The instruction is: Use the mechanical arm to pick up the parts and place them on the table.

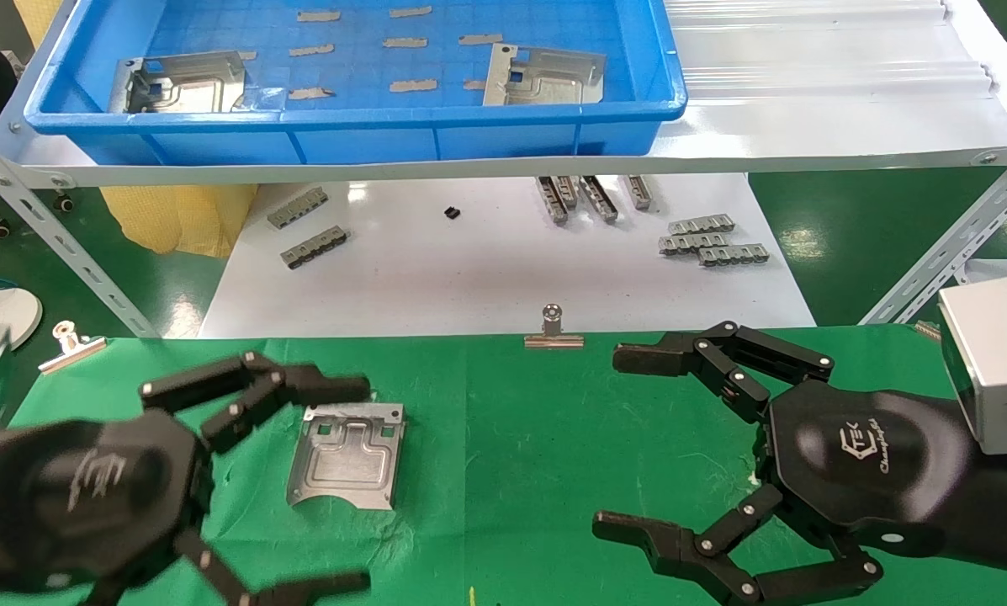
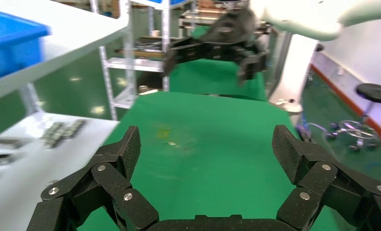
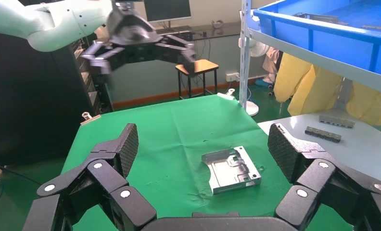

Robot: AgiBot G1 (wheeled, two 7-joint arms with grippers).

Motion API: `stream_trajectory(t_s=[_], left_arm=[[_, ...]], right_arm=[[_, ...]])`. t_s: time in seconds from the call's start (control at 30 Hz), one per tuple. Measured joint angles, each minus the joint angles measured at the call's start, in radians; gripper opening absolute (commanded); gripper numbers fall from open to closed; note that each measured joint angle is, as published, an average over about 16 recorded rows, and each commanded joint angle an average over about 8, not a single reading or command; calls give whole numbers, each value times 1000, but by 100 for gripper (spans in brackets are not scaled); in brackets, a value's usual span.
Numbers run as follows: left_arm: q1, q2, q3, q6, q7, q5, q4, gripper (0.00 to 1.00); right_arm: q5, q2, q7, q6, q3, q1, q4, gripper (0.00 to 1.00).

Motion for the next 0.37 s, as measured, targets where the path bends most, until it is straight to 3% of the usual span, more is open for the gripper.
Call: stream_trajectory(t_s=[0.37], left_arm=[[23, -15, -12, -3, -25, -16, -56, 100]], right_arm=[[0, 0, 0, 0, 0, 0, 0, 100]])
